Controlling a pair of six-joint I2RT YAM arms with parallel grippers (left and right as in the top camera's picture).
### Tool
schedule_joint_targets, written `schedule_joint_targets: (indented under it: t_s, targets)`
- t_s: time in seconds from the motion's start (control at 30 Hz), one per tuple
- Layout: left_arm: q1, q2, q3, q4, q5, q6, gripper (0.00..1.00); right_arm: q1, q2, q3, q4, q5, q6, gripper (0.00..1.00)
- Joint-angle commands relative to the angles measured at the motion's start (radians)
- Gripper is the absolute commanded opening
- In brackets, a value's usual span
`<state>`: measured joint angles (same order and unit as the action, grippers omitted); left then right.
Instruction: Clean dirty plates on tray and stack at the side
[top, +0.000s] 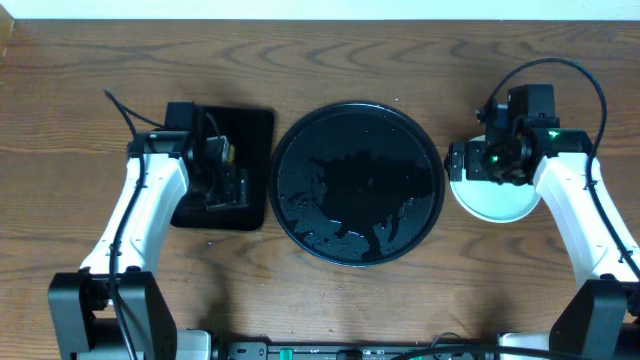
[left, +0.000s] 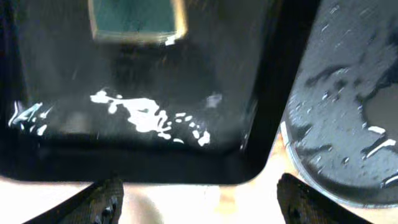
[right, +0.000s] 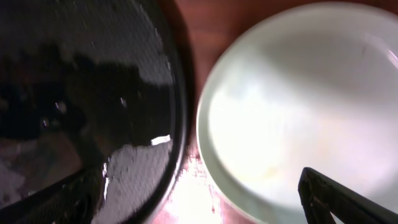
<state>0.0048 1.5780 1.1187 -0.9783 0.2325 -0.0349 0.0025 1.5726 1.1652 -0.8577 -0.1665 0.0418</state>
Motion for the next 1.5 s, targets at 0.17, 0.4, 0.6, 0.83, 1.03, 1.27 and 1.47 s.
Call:
schedule_joint_targets:
  t_s: [0.17,0.4,0.6,0.83,1.03,1.27,1.47]
  targets:
    - [0.005,-0.158,-0.035,-0.039,-0.016,0.028,0.8,0.005,-0.096,-0.013,-0.047,0.013,-0.014,0.99]
    - [0.005,-0.467,-0.161,0.041,-0.015,0.05,0.8,0.005,-0.37,-0.167,0.047,0.032,-0.038,0.99]
    - [0.005,-0.785,-0.276,0.11,-0.015,0.048,0.8,0.005,-0.655,-0.331,0.093,0.086,-0.04,0.99]
    - [0.005,-0.968,-0.292,0.118,-0.015,0.048,0.81,0.005,-0.789,-0.367,0.053,0.11,-0.04,0.99]
    - [0.005,-0.97,-0.292,0.1,-0.015,0.048,0.81,0.005,-0.784,-0.367,0.028,0.11,-0.04,0.99]
    - [0.005,-0.97,-0.292,0.1,-0.016,0.048,0.81,0.005,-0.782,-0.367,0.027,0.11,-0.04,0.99]
    - [0.005,-0.97,-0.292,0.1,-0.016,0.048,0.81,0.005,-0.782,-0.367,0.027,0.11,-0.04,0.99]
